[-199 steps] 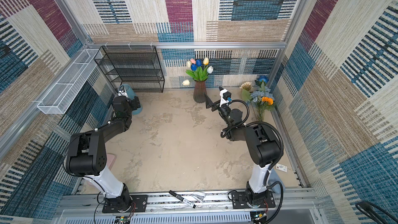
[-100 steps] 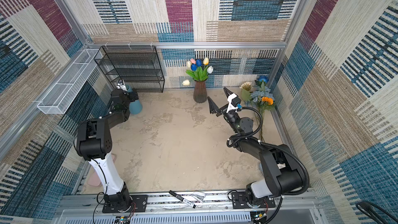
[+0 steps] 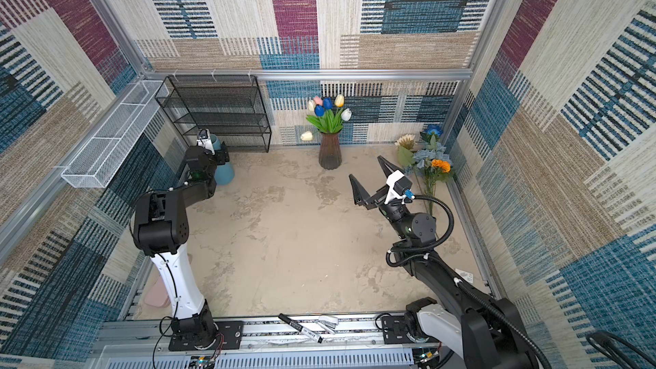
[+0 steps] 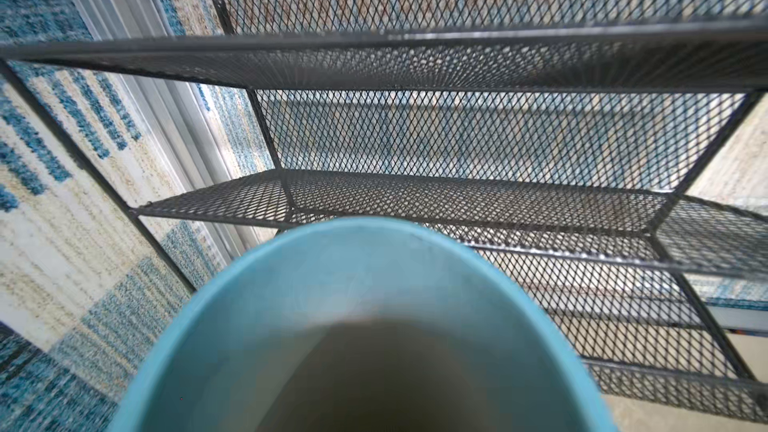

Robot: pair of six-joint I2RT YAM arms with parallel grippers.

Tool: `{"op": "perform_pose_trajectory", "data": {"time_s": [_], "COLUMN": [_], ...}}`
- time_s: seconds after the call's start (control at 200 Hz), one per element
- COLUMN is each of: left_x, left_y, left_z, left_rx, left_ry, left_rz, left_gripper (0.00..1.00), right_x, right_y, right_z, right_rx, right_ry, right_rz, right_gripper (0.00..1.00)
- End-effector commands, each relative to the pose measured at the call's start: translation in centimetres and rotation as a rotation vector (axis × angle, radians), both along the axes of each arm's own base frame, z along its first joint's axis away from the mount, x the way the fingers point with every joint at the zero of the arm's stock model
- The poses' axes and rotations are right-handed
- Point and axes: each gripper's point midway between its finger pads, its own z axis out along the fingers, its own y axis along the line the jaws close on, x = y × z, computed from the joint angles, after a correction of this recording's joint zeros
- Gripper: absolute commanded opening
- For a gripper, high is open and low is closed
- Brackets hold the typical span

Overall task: Arrange the flowers into the vase
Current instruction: 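Reach the left gripper to the teal vase while the right gripper withdraws, then grasp the teal vase with the left gripper and pull it nearer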

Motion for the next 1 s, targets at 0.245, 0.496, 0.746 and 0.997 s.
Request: {"op": "perform_pose_trajectory", "data": {"time_s": [0.245,0.496,0.746,0.997], "left_x": [-5.3,-14.3,-22.1,-25.2], "left_y": [-6.0,-19.2,-33.9,-40.8], "left_z": [2.8,5.7,6.5,4.8], "left_rx": [-0.02,-0.038,-0.097,-0.137], "left_ry": [-0.108,-0.248,-0.269,-0.206], "left_rz": [-0.257,-0.687,-1.156,-1.36], "left_gripper": [0.02,0.0,0.0,0.0], "right_x": [1.0,3.9,7.1,11.4], "right_y": [-1.6,-1.6,-4.1,-12.3], "right_z": [-2.5,-5.4,-6.8,-8.1], "right_rx": [0.02,0.061,0.075,0.061], "right_ry": [0.113,0.275,0.418,0.683], "right_rz": [-0.096,-0.111,-0.237,-0.467], "right_gripper": [1.0,1.0,1.0,0.97]}}
